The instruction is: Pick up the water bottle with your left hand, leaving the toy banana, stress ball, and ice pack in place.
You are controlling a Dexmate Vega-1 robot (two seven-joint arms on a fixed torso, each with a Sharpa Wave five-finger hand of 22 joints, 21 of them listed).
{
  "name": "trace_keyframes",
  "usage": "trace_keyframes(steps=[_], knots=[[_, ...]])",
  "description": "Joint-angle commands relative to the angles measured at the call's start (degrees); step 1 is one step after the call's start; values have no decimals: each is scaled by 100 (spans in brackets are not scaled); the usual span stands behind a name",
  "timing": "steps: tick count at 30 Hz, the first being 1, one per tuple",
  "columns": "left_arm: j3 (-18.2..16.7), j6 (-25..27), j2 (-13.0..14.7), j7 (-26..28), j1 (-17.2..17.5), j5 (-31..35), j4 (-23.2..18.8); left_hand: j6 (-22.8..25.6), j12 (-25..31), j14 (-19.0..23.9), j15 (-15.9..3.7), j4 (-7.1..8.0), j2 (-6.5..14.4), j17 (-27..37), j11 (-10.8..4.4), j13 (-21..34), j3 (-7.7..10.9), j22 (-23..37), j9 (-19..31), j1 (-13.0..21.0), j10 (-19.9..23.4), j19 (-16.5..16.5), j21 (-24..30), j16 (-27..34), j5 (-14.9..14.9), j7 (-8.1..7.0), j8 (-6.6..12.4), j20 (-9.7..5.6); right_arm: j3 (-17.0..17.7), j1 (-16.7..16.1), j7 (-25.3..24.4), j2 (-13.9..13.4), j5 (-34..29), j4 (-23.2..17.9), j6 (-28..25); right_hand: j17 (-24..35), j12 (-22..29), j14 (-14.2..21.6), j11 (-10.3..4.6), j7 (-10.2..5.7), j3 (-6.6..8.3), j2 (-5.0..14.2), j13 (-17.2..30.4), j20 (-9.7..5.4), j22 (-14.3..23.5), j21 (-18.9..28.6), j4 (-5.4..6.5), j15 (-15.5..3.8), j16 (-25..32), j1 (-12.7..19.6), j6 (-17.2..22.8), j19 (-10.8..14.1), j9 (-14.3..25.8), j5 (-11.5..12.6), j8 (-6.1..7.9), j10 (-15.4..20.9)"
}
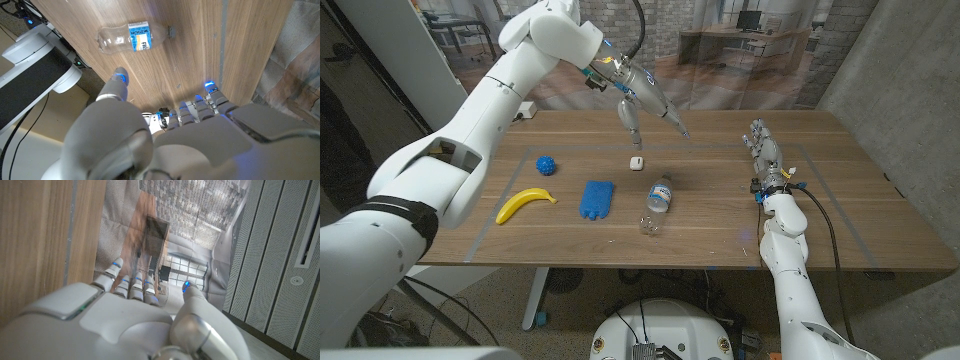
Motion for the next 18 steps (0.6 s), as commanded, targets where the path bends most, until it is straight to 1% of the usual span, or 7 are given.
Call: trace_keyframes(steps=[1, 2, 3, 4, 7, 9, 18], knots=[[219, -342, -127, -162, -124, -70, 314, -30, -12, -91, -51, -6, 8, 33, -103, 27, -49, 15, 19, 193, -49, -88, -70, -21, 61, -137, 37, 8, -25, -80, -92, 39, -57, -133, -61, 19, 23, 26, -6, 4, -8, 1, 21, -7, 22, 42, 2, 31, 49, -55, 30, 42, 28, 9, 25, 37], [222, -382, -143, -151, -128, -65, 345, -44, -16, -114, -58, -2, 14, 33, -124, 28, -61, 16, 22, 259, -66, -137, -105, -22, 71, -168, 48, 100, -27, -85, -99, 41, -62, -139, -69, 19, 22, 26, -6, 6, -8, 0, 21, -7, 22, 42, 3, 31, 49, -57, 32, 43, 28, 9, 25, 35], [249, -387, -152, -162, -146, -78, 374, -76, -35, -136, -54, 2, 14, 33, -141, 30, -79, 17, 26, 330, -128, -156, -130, -22, 79, -195, 53, 151, -30, -90, -106, 42, -70, -147, -79, 19, 22, 26, -7, 8, -9, 0, 21, -7, 22, 42, 4, 31, 49, -59, 32, 43, 28, 9, 25, 37], [305, -389, -145, -162, -180, -70, 393, -117, -34, -155, -83, 5, 12, 33, -163, 31, -94, 18, 30, 377, -135, -170, -148, -24, 84, -238, 51, 158, -32, -96, -109, 42, -75, -155, -89, 20, 22, 25, -8, 9, -10, -1, 21, -7, 22, 42, 5, 34, 48, -62, 33, 42, 28, 9, 25, 37], [385, -443, -160, -162, -227, -38, 459, -135, -55, -214, -81, 13, 19, 33, -208, 34, -125, 21, 41, 481, -211, -214, -194, -31, 94, -309, 81, 205, -36, -115, -132, 50, -92, -185, -108, 20, 22, 24, -7, 9, -13, -2, 21, -6, 22, 41, 8, 32, 48, -69, 33, 43, 28, 9, 24, 38], [444, -503, -171, -162, -264, -2, 503, -138, -73, -278, -116, 18, 43, 34, -279, 36, -136, 23, 49, 567, -279, -217, -218, -40, 102, -376, 107, 170, -36, -125, -142, 52, -98, -200, -113, 20, 20, 22, -7, 9, -15, -3, 21, -8, 22, 41, 10, 34, 47, -75, 42, 42, 28, 10, 27, 36], [404, -942, -308, -60, -238, 196, 639, -336, -86, -382, -109, 25, 117, 34, -266, 44, -134, 26, 61, 744, -375, -260, -278, -44, 97, -389, 84, 142, -22, -178, -193, 62, -121, -285, -145, 20, 19, 26, -5, 9, -21, -7, 21, -7, 22, 40, 16, 28, 47, -91, 58, 42, 28, 11, 30, 39]])
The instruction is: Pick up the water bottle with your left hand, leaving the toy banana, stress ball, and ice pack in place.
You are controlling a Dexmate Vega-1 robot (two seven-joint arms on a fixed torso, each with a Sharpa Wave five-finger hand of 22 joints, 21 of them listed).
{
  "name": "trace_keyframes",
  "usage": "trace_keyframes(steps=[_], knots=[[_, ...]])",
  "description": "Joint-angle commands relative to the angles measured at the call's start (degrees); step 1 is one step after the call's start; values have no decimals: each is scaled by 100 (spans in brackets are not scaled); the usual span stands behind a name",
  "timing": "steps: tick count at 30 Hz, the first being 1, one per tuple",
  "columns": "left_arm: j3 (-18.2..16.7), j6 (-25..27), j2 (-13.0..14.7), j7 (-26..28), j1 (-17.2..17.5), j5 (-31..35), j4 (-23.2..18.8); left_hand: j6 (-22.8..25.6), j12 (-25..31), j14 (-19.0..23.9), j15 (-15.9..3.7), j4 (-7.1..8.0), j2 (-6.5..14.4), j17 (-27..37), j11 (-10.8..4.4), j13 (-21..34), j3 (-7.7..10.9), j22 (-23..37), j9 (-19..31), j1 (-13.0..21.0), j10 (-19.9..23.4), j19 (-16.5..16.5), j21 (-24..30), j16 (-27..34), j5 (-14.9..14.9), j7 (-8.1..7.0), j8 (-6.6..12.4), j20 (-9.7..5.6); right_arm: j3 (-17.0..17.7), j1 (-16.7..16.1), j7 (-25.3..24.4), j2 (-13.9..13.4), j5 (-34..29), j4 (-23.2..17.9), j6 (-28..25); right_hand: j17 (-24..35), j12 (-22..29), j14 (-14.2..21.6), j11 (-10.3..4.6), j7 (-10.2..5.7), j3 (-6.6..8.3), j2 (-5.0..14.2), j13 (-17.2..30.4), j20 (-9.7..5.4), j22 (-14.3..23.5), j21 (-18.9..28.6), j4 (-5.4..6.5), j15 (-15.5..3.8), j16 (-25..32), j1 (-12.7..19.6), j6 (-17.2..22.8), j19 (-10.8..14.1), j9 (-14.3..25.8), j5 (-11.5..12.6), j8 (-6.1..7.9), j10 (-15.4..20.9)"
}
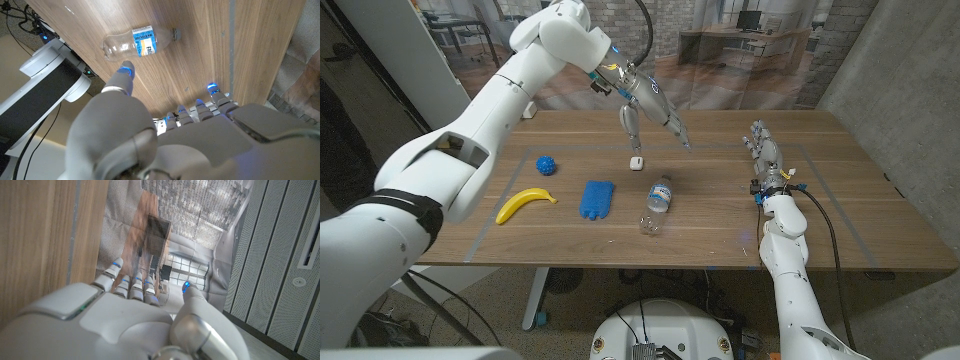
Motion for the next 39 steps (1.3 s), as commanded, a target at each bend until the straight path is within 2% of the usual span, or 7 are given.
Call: trace_keyframes(steps=[1, 9, 13, 29, 32, 39], knots=[[99, -495, -150, 65, -43, 193, 220, -71, -19, -92, 6, 12, 16, 35, 3, 19, -22, 27, 34, 123, -59, -70, -34, 0, 12, -26, 19, -40, 8, -77, -85, 22, -45, -110, -58, 21, 19, 26, -5, 9, -22, -24, 21, -7, 22, 40, 17, 29, 47, -31, 59, 42, 28, 11, 30, 41], [61, -828, -184, 160, 31, 249, 256, -124, -21, -152, -10, 22, 58, 35, 16, 26, -31, 31, 43, 231, -127, -131, -87, 3, -5, -19, 41, -131, 12, -85, -93, 19, -52, -106, -67, 21, 19, 27, -7, 14, -28, -27, 21, -8, 22, 40, 24, 28, 46, -48, 66, 42, 28, 12, 30, 44], [40, -986, -196, 205, 64, 356, 234, -174, -18, -169, -16, 32, 86, 35, 39, 30, -39, 33, 47, 286, -160, -122, -101, 9, -18, -10, 45, -226, 11, -81, -87, 14, -52, -98, -58, 20, 18, 27, 1, 12, -28, -28, 21, -6, 22, 40, 24, 30, 45, -53, 68, 42, 28, 13, 29, 46], [-67, -1394, -149, 327, 265, 604, 52, -157, 11, -188, -54, 59, 180, 33, 35, 40, -57, 38, 60, 423, -177, -121, -143, 24, -54, -30, 109, -185, 2, -51, -88, 0, -55, -72, -24, 13, 15, 22, 0, 16, -26, -31, 22, -15, 21, 38, 15, 31, 37, -52, 71, 41, 29, 18, 25, 47], [-45, -1387, -128, 312, 282, 601, 24, -180, 21, -184, -25, 66, 214, 32, 89, 42, -62, 39, 63, 465, -171, -105, -149, 31, -65, 32, 115, -130, -1, -45, -82, -2, -52, -66, -18, 11, 15, 21, 8, 13, -26, -33, 22, -15, 21, 38, 12, 27, 36, -52, 73, 41, 29, 18, 25, 47], [-112, -1567, -170, 379, 340, 795, 28, -148, 41, -172, -29, 80, 289, 30, 100, 46, -72, 41, 70, 559, -157, -81, -168, 40, -86, 35, 155, -106, -5, -55, -94, -6, -67, -89, -37, 9, 15, 26, 4, 18, -27, -36, 22, -14, 21, 38, 9, 30, 36, -55, 70, 40, 29, 20, 21, 50]])
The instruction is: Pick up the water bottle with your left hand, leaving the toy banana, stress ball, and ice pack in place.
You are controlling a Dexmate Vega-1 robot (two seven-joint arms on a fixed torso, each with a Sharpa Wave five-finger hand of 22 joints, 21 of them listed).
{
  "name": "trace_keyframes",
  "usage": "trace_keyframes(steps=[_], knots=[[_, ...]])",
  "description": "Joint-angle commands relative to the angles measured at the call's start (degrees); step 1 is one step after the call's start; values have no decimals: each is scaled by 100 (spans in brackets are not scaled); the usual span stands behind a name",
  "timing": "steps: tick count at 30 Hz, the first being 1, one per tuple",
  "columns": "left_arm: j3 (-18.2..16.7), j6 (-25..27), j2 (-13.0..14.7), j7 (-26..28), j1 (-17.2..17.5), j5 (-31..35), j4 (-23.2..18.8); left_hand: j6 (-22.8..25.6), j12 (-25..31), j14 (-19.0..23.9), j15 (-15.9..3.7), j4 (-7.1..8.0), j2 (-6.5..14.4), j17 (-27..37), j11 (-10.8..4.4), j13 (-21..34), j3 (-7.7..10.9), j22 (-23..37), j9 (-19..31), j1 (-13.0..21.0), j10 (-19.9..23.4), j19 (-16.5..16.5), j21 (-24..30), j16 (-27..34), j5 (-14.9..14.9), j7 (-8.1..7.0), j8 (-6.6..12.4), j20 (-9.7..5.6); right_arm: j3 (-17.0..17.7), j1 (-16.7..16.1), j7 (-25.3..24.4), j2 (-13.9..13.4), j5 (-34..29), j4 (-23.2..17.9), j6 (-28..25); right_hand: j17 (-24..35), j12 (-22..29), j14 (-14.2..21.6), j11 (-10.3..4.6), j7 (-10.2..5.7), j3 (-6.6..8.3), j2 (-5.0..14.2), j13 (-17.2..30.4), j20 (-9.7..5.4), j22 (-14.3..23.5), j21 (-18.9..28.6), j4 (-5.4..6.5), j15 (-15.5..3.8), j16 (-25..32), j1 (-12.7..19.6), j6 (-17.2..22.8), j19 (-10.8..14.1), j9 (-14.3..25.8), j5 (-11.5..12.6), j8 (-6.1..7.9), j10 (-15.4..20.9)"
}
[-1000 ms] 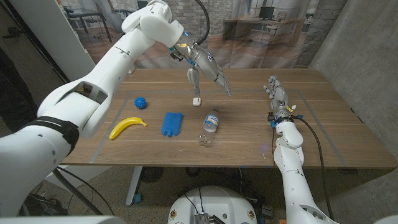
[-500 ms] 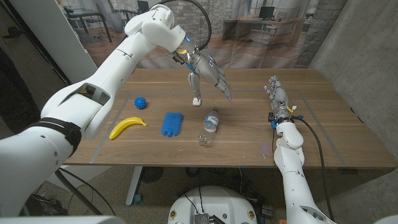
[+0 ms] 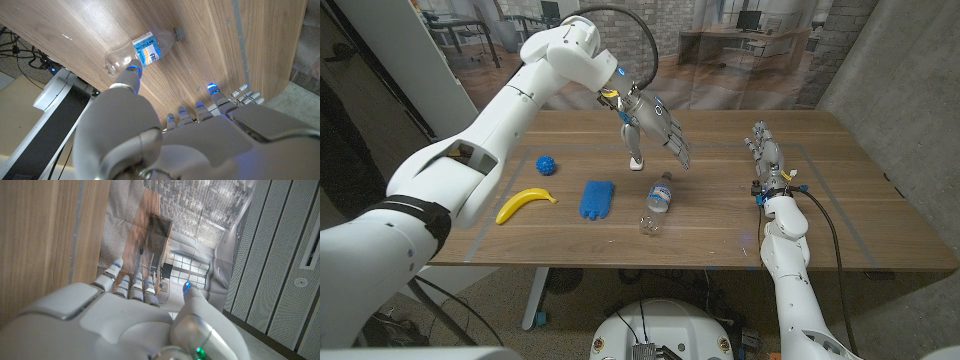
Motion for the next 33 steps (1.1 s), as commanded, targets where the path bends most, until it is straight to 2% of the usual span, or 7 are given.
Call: trace_keyframes(steps=[1, 10, 24, 28, 33], knots=[[-98, -300, -29, 94, 123, 275, -62, 18, 42, -10, 9, 8, 22, 16, 11, 20, -3, 14, 18, 99, 5, -12, -40, 40, -16, 9, 48, 45, -9, 3, -14, -9, -15, -8, -1, 10, 14, 26, 2, -13, -2, 2, 22, -13, 21, 38, -15, 30, 35, -19, 40, 40, 29, 20, 21, 49], [-186, -420, -64, 172, 204, 438, -101, 51, 68, 6, 3, 16, 67, 13, 37, 24, -34, 15, 25, 184, 44, 23, -57, 47, -40, 27, 88, 80, -10, 1, -17, -6, -19, -12, -17, 9, 13, 18, 3, -7, -4, 0, 22, -12, 21, 36, -16, 30, 31, -27, 44, 36, 29, 21, 20, 52], [-78, -442, -2, 174, 266, 415, -31, 105, 77, 2, -22, 30, 99, 12, 22, 28, -101, 15, 32, 271, 50, 42, -93, 44, -75, 25, 144, 101, -18, 41, -24, -13, -52, 33, -42, 6, 10, 23, 5, -9, -2, 0, 22, -10, 21, 35, -21, 39, 31, -30, 43, 34, 29, 24, 16, 50], [-203, -464, -53, 221, 339, 567, -39, 129, 78, 3, -27, 35, 106, 12, 14, 29, -129, 16, 34, 295, 48, 45, -107, 44, -87, 17, 165, 101, -19, 53, -24, -10, -55, 58, -42, 6, 10, 20, 1, -5, -1, 1, 22, -12, 21, 35, -22, 36, 29, -32, 41, 35, 29, 25, 15, 51], [-121, -479, 16, 434, 323, 787, -18, 149, 80, -1, -20, 40, 113, 11, 14, 30, -155, 16, 36, 318, 50, 44, -122, 43, -98, 27, 185, 113, -24, 74, -28, -9, -66, 88, -31, 5, 10, 16, 0, -5, 0, 3, 22, -13, 21, 35, -23, 31, 28, -34, 44, 34, 29, 25, 15, 53]])
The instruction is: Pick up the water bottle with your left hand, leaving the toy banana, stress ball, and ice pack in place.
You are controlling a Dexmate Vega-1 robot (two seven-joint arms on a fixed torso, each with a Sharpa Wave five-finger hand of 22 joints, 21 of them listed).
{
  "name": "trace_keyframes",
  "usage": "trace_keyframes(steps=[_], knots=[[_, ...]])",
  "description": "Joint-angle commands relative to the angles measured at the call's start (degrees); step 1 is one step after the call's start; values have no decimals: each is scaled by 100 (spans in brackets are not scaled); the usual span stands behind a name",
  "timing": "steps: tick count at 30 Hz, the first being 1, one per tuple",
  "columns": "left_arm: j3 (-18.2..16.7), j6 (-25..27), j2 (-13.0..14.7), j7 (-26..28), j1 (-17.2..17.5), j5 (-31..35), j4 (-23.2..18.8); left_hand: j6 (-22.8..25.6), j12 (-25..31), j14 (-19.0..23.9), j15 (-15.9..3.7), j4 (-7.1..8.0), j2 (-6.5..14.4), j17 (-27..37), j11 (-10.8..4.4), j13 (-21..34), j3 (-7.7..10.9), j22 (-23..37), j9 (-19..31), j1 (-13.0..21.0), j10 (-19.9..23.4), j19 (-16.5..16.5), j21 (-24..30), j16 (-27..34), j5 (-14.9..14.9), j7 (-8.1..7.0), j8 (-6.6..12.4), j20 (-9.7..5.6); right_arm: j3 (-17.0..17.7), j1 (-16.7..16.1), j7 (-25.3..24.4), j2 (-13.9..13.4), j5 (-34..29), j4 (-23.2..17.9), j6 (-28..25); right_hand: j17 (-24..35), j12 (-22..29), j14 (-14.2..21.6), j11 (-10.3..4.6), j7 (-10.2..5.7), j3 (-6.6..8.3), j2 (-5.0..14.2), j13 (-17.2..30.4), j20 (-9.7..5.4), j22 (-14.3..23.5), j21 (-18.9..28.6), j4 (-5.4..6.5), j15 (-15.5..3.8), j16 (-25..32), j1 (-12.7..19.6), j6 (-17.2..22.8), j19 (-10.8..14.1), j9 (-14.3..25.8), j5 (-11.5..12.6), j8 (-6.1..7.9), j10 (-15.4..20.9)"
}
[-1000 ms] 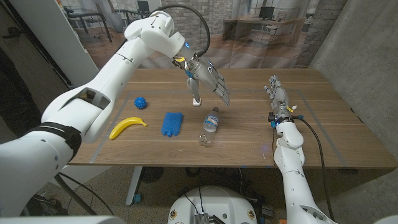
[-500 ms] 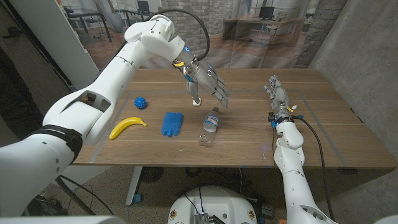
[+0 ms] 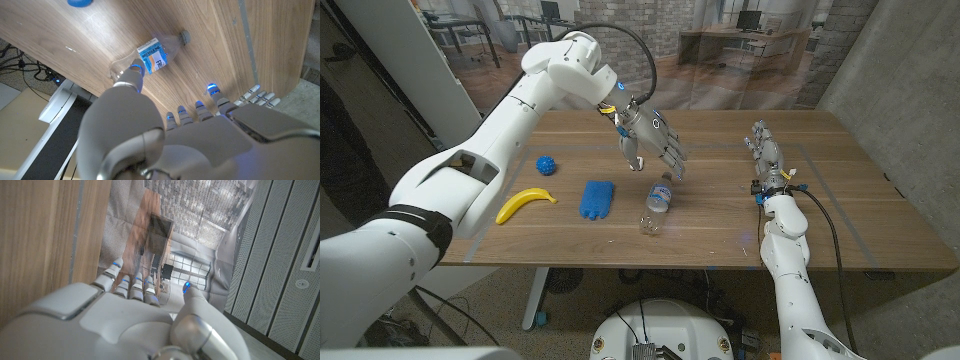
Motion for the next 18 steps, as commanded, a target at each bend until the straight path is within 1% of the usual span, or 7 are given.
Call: trace_keyframes(steps=[1, 8, 14, 18], knots=[[23, -60, 60, 318, 45, 396, 33, 42, 51, -3, -17, -4, 18, 10, -10, 32, -32, 17, 10, 74, 17, -26, -20, 21, -21, -12, 66, 46, -11, 44, -7, -2, -25, 67, 1, 18, 10, 17, 2, -6, 0, 2, 22, -14, 21, 34, -24, 33, 28, -35, 43, 33, 29, 25, 15, 53], [52, -60, 127, 774, 29, 855, 23, 74, 46, -24, -19, 3, 42, 10, -26, 33, -62, 19, 13, 107, 0, -37, -44, 14, -35, -12, 93, 53, -19, 77, -14, -6, -42, 103, 7, 17, 9, 20, 0, -1, 1, 1, 22, -11, 21, 35, -27, 36, 28, -35, 40, 34, 29, 26, 12, 53], [130, -60, 228, 1305, 25, 1292, -27, 69, 45, -38, -26, 10, 65, 10, -23, 34, -84, 20, 16, 135, -8, -39, -61, 12, -47, -11, 103, 59, -22, 90, -19, -13, -59, 105, 4, 16, 9, 18, 1, -2, 1, 1, 22, -10, 21, 35, -29, 33, 27, -37, 48, 35, 29, 27, 14, 53], [145, -60, 243, 1508, 18, 1443, 2, 71, 38, -52, -31, 12, 76, 10, -30, 34, -97, 20, 17, 150, -26, -39, -70, 8, -53, -20, 110, 53, -21, 96, -17, -15, -58, 106, -4, 16, 8, 19, 8, -6, 1, 0, 22, -13, 21, 35, -30, 33, 27, -39, 46, 35, 29, 27, 13, 54]])
